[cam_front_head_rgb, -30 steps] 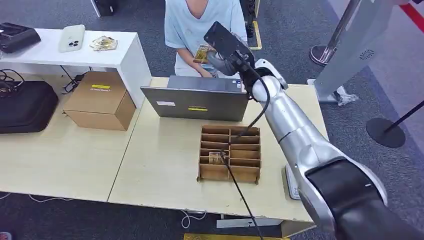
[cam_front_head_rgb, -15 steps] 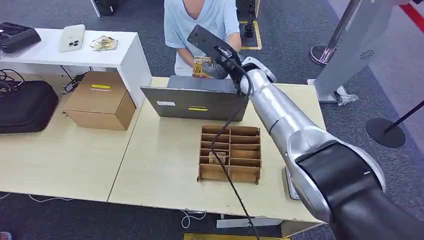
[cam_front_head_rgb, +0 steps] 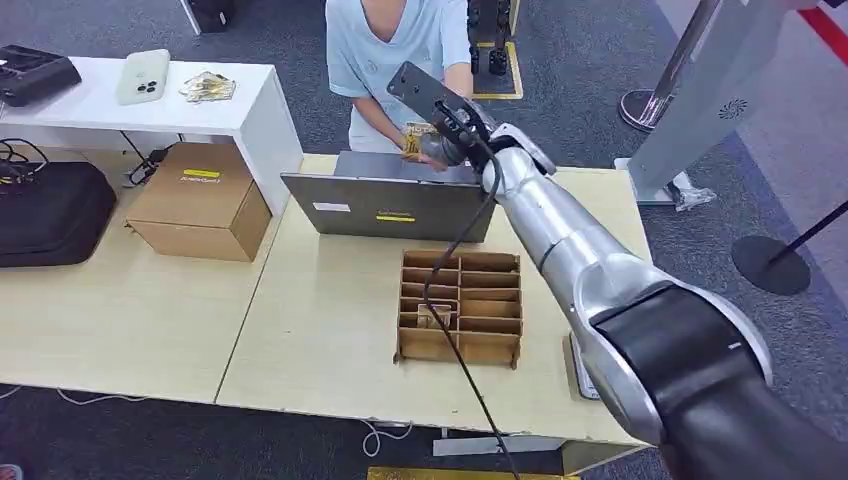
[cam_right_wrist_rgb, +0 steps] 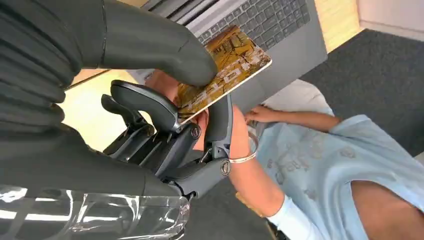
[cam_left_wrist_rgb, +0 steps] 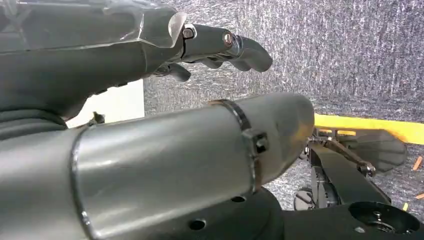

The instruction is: Pass the card to the sensor for recognition and then transmit it.

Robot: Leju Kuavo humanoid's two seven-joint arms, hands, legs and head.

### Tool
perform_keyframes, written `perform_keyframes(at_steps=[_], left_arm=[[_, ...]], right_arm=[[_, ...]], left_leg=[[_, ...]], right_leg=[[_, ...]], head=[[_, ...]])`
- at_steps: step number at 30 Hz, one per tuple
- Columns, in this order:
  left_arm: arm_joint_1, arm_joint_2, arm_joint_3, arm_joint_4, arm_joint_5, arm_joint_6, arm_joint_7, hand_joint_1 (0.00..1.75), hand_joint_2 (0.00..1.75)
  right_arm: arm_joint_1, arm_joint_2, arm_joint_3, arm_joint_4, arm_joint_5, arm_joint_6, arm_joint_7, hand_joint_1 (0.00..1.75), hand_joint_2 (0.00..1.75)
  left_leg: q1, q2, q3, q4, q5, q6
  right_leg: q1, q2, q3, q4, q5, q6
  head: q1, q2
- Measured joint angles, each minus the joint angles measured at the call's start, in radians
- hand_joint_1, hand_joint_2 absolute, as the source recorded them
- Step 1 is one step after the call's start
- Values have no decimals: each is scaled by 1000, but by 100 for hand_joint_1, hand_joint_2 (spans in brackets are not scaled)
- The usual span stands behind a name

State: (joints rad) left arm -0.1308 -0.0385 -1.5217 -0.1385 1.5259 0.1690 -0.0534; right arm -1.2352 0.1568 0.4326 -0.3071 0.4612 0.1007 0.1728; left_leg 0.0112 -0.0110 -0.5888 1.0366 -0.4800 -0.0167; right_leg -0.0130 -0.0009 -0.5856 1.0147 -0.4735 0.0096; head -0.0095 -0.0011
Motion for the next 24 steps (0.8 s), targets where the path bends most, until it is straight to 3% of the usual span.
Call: perform_keyframes(at_steps=[1, 2, 3, 4, 13, 24], left_arm=[[0, 0, 0, 0, 0, 0, 0, 0, 0], [0, 0, 0, 0, 0, 0, 0, 0, 0], [0, 0, 0, 0, 0, 1, 0, 0, 0], [0, 0, 0, 0, 0, 1, 0, 0, 0], [-5, 0, 0, 0, -7, 2, 0, 0, 0], [-6, -1, -1, 0, -11, 2, -2, 0, 0]], right_arm=[[0, 0, 0, 1, 6, -7, 1, 175, 175], [0, -1, 0, 2, 17, -16, 1, 99, 175], [0, -1, 0, 2, 26, -26, 2, 61, 175], [0, -1, 1, 2, 34, -37, 2, 0, 175], [1, -10, 0, 2, 33, -83, -19, 0, 175], [4, -42, -105, -19, -66, -185, -202, 0, 175]], left_leg=[[0, 0, 0, 0, 0, 0], [0, 0, 0, 0, 0, 0], [0, 0, 0, 0, 0, 0], [0, 0, 0, 0, 0, 0], [0, 0, 0, 0, 0, 0], [0, 0, 0, 0, 0, 0]], right_leg=[[0, 0, 0, 0, 0, 0], [0, 0, 0, 0, 0, 0], [0, 0, 0, 0, 0, 0], [0, 0, 0, 0, 0, 0], [0, 0, 0, 0, 0, 0], [0, 0, 0, 0, 0, 0]], head=[[0, 0], [0, 0], [0, 0], [0, 0], [0, 0], [0, 0]])
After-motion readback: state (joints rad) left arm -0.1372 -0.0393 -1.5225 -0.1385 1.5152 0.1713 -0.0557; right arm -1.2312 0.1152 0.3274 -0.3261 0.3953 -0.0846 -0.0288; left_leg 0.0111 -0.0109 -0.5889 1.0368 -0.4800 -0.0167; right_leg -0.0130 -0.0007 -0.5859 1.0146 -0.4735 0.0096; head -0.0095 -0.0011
